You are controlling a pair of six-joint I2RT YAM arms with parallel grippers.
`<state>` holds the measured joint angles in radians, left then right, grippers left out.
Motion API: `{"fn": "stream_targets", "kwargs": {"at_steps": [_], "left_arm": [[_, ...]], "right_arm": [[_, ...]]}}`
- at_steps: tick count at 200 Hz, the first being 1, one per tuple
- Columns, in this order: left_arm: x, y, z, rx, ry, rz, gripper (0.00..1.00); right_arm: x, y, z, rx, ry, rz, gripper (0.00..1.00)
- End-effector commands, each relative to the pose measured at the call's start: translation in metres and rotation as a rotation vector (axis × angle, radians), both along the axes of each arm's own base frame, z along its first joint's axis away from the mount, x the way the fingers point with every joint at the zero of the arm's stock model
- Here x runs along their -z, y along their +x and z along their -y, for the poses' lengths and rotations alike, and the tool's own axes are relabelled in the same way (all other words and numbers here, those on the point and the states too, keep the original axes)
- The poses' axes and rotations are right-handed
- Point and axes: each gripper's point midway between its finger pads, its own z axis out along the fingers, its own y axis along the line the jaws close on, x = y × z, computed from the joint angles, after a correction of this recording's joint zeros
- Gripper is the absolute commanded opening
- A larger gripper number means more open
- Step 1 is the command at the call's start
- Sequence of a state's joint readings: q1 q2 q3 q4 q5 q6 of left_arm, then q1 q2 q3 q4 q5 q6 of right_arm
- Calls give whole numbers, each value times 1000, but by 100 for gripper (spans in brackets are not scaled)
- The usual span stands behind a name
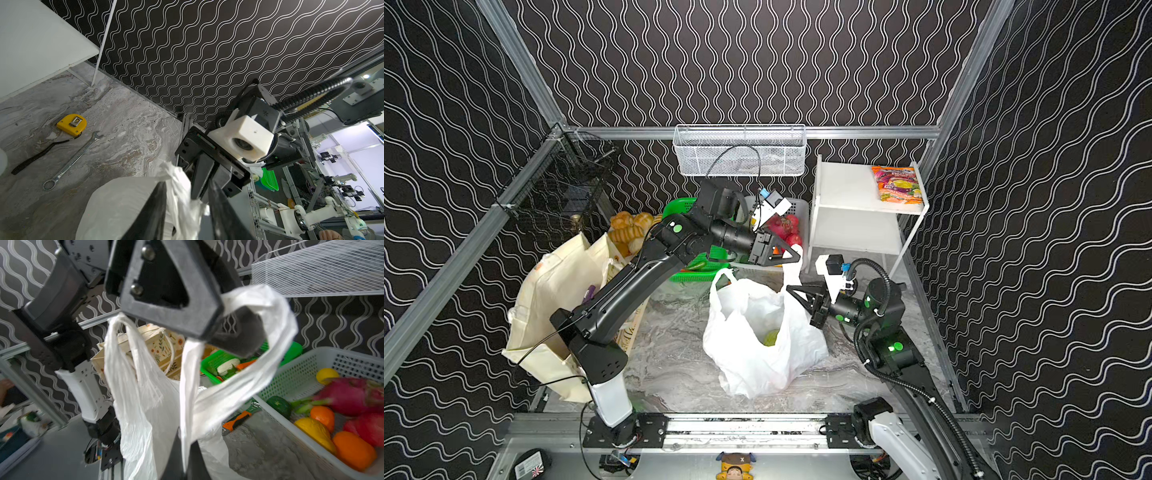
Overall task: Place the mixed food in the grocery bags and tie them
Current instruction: 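Grasp the bag handles with the left gripper beside the right gripper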
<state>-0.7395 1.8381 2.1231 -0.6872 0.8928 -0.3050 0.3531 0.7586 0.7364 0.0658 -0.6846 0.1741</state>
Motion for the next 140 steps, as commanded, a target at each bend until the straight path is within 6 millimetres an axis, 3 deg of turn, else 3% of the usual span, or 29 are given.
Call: {"fn": "stream_targets", "kwargs": {"at_steps": [1, 22, 35, 55, 70, 112, 140], "left_arm": [[-2, -4, 2, 10, 2, 56, 44], [1, -9, 6, 14, 30, 80, 39], [1, -5, 5, -12, 45, 102, 30], [2, 5, 3, -79, 55, 133, 8], [-4, 2, 1, -80, 32, 155, 0], [-12, -13, -5, -22, 8, 162, 0], [-12, -17, -4, -7, 5, 148, 0]], "right_arm": [[9, 24, 16, 210, 3, -100, 0], [8, 20, 13, 194, 2, -108, 0], [7, 14, 9, 157, -11, -88, 0], [10, 1, -1, 56, -54, -38, 11], [13, -9, -8, -25, -81, 17, 24], [7, 1, -12, -48, -163, 143, 62], [4, 13, -15, -65, -186, 196, 73]]}}
